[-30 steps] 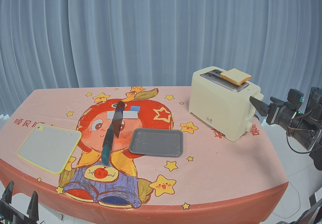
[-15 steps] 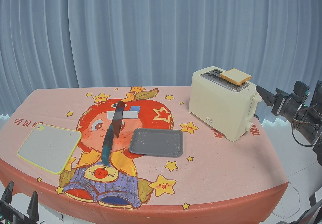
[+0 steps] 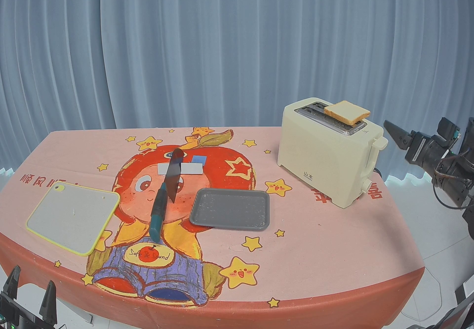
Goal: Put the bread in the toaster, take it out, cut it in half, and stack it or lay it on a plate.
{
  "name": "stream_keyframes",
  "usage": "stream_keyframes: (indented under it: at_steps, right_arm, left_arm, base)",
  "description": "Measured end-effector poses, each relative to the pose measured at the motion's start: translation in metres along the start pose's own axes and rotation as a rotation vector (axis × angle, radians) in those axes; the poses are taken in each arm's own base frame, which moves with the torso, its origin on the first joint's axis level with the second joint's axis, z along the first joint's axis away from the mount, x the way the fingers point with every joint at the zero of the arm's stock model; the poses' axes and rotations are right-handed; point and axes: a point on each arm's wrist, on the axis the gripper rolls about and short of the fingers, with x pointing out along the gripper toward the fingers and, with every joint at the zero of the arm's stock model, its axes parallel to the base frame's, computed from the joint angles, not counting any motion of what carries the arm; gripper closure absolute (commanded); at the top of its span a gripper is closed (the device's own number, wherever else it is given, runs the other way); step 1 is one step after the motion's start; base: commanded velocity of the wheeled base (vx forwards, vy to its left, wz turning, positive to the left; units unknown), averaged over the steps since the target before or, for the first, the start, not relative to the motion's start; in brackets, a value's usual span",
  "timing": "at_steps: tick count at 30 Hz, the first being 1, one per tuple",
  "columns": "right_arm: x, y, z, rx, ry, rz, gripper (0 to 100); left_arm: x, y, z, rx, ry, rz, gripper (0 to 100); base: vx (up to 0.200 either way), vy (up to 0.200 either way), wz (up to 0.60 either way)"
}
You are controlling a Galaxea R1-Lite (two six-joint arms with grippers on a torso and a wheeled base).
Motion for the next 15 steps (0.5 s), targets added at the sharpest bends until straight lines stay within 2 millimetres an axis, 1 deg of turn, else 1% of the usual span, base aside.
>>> stream_keyframes:
  at_steps: [9, 11, 15]
  right_arm:
    - [0.018, -0.011, 0.017, 0.025, -0.055, -0.046, 0]
    - [0.02, -0.012, 0.018, 0.027, -0.034, -0.055, 0]
    - [0.025, -0.016, 0.014, 0.032, 0.095, -0.092, 0]
  left_arm:
    - [0.0, 0.0, 0.0, 0.0, 0.0, -0.001, 0]
    - [0.0, 0.0, 0.0, 0.0, 0.0, -0.001, 0]
    - [0.0, 0.0, 0.0, 0.0, 0.0, -0.001, 0]
  base:
    - [0.0, 0.0, 0.0]
    - [0.0, 0.0, 0.0]
    - [0.0, 0.0, 0.0]
